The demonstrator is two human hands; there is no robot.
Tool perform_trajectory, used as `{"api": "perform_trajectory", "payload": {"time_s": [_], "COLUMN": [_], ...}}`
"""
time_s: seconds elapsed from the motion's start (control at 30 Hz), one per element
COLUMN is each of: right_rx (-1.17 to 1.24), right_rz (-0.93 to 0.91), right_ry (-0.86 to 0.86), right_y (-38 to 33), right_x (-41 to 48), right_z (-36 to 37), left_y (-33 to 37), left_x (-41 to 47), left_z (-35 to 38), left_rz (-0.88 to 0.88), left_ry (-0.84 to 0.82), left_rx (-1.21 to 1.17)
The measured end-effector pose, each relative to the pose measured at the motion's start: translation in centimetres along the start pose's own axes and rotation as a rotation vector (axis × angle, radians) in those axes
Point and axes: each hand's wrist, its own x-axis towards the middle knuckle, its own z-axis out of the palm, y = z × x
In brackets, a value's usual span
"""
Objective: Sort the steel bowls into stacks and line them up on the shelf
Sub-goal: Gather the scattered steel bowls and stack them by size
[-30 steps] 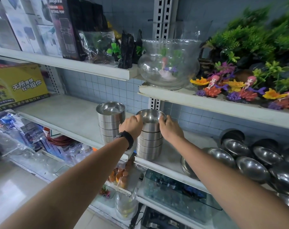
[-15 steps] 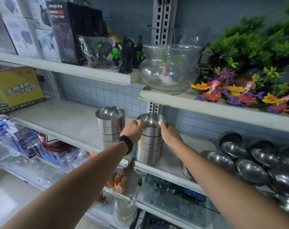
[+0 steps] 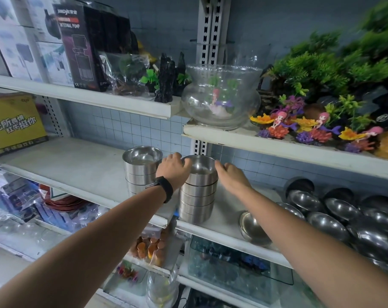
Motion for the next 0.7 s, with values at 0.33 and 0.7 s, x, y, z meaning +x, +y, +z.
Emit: {"api": "perform_trajectory", "payload": {"time_s": [0.33,0.7], "right_rx": [-0.309,-0.539], "right_rz": [-0.09,0.018], "right_ry": [0.152,0.276], "right_y": [3.5,13.0], "right_x": [-1.4,-6.0], "right_z": [-6.5,-13.0], "left_y": [8.0,15.7], "left_x": [0.6,-2.3], "left_z": [0.0,6.6], "left_rz": [0.356,0.512], "left_ry": [0.072,-0.179], "left_rx": [0.283,0.181]}}
